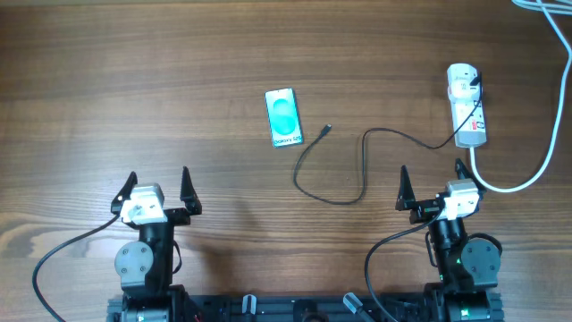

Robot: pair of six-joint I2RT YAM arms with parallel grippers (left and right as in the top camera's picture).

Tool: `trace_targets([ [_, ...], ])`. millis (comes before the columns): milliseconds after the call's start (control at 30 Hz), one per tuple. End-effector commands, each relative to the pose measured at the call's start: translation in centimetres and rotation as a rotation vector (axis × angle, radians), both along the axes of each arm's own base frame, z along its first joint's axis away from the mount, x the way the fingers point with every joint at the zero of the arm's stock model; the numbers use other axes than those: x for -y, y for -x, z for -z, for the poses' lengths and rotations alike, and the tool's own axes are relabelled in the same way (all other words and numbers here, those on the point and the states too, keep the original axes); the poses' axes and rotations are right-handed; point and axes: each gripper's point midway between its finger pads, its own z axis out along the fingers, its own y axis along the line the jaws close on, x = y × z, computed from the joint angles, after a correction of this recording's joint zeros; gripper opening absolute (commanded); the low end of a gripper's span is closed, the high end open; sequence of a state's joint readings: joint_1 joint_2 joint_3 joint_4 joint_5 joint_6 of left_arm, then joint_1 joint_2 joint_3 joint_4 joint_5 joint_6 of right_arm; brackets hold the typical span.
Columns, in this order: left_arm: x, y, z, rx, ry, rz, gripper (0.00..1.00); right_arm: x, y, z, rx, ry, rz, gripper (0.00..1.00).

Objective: Plug charger to phone and switch on socket
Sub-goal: 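Move the left gripper forward toward the phone on the table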

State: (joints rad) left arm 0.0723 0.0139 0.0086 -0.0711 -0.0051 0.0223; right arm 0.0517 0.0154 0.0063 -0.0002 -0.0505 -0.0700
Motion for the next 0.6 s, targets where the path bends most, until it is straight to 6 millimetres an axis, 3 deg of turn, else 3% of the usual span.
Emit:
trace_targets([
  [0, 1.5, -0.1, -0.6, 0.027, 0.011, 0.089, 1.0, 0.2, 0.0, 0.0, 0.002, 0.009, 0.013, 1.0],
  [100, 8.7, 1.6, -2.1, 0.065, 0.128, 0.514, 1.0, 0.2, 0.0, 0.0, 0.002, 0.009, 0.013, 1.0],
  [133, 11.8, 3.5, -3.6, 0.119, 0.113, 0.729, 1.0, 0.2, 0.0, 0.0, 0.001, 0.009, 0.013, 1.0],
  [167, 12.8, 4.6, -5.4, 0.2, 0.067, 0.813, 1.0, 0.2, 0.0, 0.0, 0.002, 0.009, 0.013, 1.0],
  [267, 13.0, 6.6, -11.0, 0.458, -0.015, 0.835, 1.0, 0.2, 0.0, 0.0, 0.001, 0.009, 0.013, 1.0],
  [400, 10.8, 8.0, -16.9, 0.672, 0.031, 0.701, 1.0, 0.2, 0.0, 0.0, 0.002, 0.009, 0.013, 1.0],
  [500, 9.4, 7.6, -21.0, 0.647, 0.079, 0.605, 1.0, 0.2, 0.0, 0.0, 0.002, 0.009, 0.013, 1.0],
  [567, 9.3, 5.3, -22.2, 0.412, 0.166, 0.583, 1.0, 0.2, 0.0, 0.0, 0.002, 0.009, 0.013, 1.0],
])
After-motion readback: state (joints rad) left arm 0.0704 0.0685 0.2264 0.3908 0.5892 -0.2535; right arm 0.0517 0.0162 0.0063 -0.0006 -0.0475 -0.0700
